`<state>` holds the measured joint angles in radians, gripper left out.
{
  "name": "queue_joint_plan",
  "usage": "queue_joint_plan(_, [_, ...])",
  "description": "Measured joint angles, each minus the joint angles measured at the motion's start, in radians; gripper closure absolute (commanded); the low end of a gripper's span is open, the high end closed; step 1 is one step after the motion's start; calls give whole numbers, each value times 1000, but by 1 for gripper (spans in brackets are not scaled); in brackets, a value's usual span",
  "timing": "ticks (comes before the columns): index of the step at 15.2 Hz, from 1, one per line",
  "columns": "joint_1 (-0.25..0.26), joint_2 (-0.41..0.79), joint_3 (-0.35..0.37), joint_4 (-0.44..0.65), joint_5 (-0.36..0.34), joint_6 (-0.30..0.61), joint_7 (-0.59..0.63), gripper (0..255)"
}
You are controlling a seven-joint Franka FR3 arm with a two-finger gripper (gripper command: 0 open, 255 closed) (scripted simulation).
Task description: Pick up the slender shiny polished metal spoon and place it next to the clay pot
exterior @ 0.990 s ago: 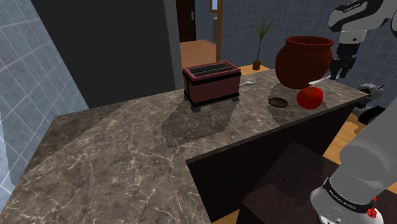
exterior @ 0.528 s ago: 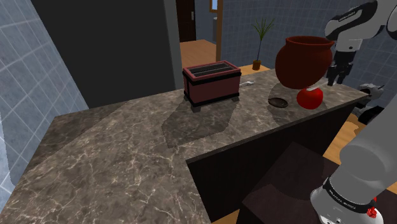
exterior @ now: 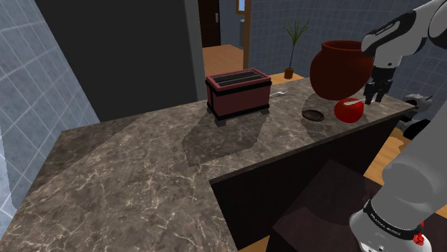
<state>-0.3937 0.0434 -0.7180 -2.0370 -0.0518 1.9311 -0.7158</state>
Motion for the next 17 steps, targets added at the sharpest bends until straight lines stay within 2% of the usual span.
queue_joint_plan(11, [-23, 62, -13, -47, 58, 145, -46, 255])
queue_joint_plan(14, [-16, 65, -11, -44, 58, 182, -35, 255])
queue_joint_plan(15, [-12, 72, -8, -39, 61, 207, -30, 255])
queue_joint_plan(17, [-16, 76, -12, -56, 60, 321, -42, 255])
